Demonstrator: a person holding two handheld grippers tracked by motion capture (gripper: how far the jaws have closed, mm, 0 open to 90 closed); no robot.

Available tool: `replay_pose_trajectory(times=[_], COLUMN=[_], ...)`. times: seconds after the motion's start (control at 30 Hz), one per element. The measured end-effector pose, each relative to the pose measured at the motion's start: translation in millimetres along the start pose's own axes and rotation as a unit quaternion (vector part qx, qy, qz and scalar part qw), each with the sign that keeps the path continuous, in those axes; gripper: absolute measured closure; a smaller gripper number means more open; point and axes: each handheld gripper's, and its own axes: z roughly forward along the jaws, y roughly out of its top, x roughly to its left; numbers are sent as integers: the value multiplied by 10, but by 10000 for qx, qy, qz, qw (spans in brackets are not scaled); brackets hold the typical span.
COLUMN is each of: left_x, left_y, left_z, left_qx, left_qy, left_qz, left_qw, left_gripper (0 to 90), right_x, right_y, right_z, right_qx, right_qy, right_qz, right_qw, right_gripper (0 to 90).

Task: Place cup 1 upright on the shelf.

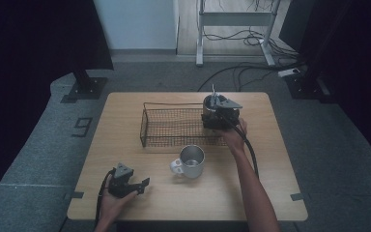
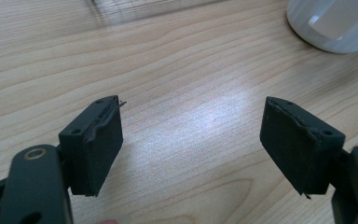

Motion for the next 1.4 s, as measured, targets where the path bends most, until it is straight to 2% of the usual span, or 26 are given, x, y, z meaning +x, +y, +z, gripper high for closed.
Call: replay_pose_trajectory(times=[1.07, 1.2, 1.4], left_x=[-2, -4, -2], left_y=[-3, -4, -5], left_z=[9, 11, 13], left_qx=[21, 30, 12], left_qy=[-1, -3, -3], left_qz=[11, 18, 2], left_qw=[10000, 10000, 10000], left_gripper=[216, 216, 217], right_x=[20, 48, 30], right_y=[-103, -119, -175], right_z=[152, 183, 223], right_qx=[200, 301, 371], right_qy=[-83, -248, -213], right_qz=[30, -94, -32], right_qw=[9998, 9992, 9991], right_gripper=[34, 34, 34])
